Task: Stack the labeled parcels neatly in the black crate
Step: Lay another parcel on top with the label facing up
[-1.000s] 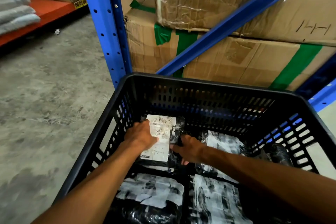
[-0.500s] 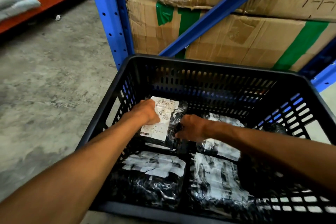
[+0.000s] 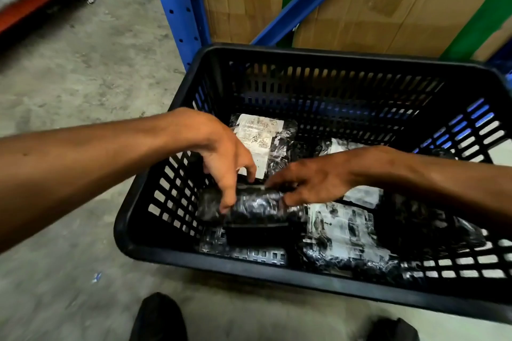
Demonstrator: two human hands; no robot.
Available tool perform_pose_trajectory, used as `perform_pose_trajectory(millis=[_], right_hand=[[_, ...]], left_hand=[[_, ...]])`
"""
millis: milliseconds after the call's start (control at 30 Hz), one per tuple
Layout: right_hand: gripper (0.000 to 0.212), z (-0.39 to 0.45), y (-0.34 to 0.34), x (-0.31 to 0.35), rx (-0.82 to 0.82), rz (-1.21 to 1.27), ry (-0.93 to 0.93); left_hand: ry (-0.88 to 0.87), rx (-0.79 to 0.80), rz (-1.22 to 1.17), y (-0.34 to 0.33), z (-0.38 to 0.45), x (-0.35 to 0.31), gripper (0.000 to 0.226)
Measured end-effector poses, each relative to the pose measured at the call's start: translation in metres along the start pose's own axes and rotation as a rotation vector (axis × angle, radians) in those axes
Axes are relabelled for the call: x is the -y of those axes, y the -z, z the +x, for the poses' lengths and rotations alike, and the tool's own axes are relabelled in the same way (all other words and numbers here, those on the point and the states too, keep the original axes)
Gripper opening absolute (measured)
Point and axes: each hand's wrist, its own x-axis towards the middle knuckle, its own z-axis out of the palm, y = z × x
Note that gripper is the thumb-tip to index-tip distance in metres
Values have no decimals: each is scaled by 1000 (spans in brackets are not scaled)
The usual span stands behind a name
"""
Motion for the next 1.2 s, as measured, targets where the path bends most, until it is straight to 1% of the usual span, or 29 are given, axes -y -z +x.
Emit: perform_pose_trajectory(millis=[33, 67, 100, 133, 167, 200, 267, 367, 433, 500, 567, 633, 700, 733, 767, 833, 867, 900, 933, 1000, 1033, 1067, 1100, 1133, 1200], right_hand=[[48, 1, 0, -3, -49, -10, -4], [60, 3, -5, -4, -88, -27, -11], [72, 6, -15, -4, -126, -67, -22], [80, 9, -25, -2, -165, -114, -24], [78, 12, -33, -1, -211, -136, -2], [68, 14, -35, -2, -249, -80, 31], [49, 16, -19, -10, -328, 202, 104], [34, 8, 11, -24, -413, 534, 167], [37, 4, 10, -37, -441, 710, 185], [43, -1, -2, -47, -466, 853, 165], [44, -5, -6, -62, -454, 911, 164], [45, -9, -1, -67, -495, 992, 190], [41, -33, 54, -66, -634, 963, 196], [37, -34, 55, -67, -669, 996, 192], [33, -37, 61, -66, -704, 997, 180], [29, -32, 56, -69, -758, 998, 143], [28, -27, 49, -69, -758, 1028, 107], [29, -22, 42, -67, -730, 1058, 71], [37, -18, 33, -67, -687, 1042, 30], [62, -11, 22, -63, -620, 1012, -38], [79, -7, 19, -60, -626, 995, -68], [85, -1, 17, -58, -661, 981, -87], [82, 4, 19, -55, -708, 979, -81], [75, 12, 23, -54, -757, 982, -78], [58, 27, 31, -48, -825, 962, -120]], left_hand=[[-5, -7, 12, -2, -1, 3, 87], [-4, -15, 17, -5, 0, 7, 88], [1, -26, 4, -8, 2, 9, 85], [7, -37, -21, -11, 6, 11, 82], [6, -46, -40, -13, 9, 12, 78], [-2, -56, -51, -14, 10, 13, 75], [-49, -97, -113, -13, 7, 20, 69], [-146, -192, -407, -15, -3, 42, 70], [-201, -289, -550, -25, -3, 52, 76], [-180, -387, -639, -39, 2, 54, 82], [-141, -458, -730, -48, 8, 54, 90], [-154, -492, -956, -47, 14, 51, 94], [-264, -669, -1156, -5, -3, 57, 93], [-279, -693, -1257, -3, 0, 55, 93], [-258, -752, -1280, 6, 2, 54, 95], [-170, -855, -1256, 11, 9, 53, 107], [-140, -886, -1246, 10, 11, 50, 108], [-139, -904, -1239, 10, 14, 48, 100], [-150, -913, -1219, 8, 17, 45, 85], [-169, -896, -1198, 3, 24, 41, 58], [-173, -901, -1197, 0, 28, 40, 51], [-167, -921, -1199, -1, 32, 40, 47], [-140, -964, -1201, 0, 35, 42, 44], [-80, -1018, -1188, 4, 37, 44, 45], [123, -1083, -1064, 13, 40, 48, 54]])
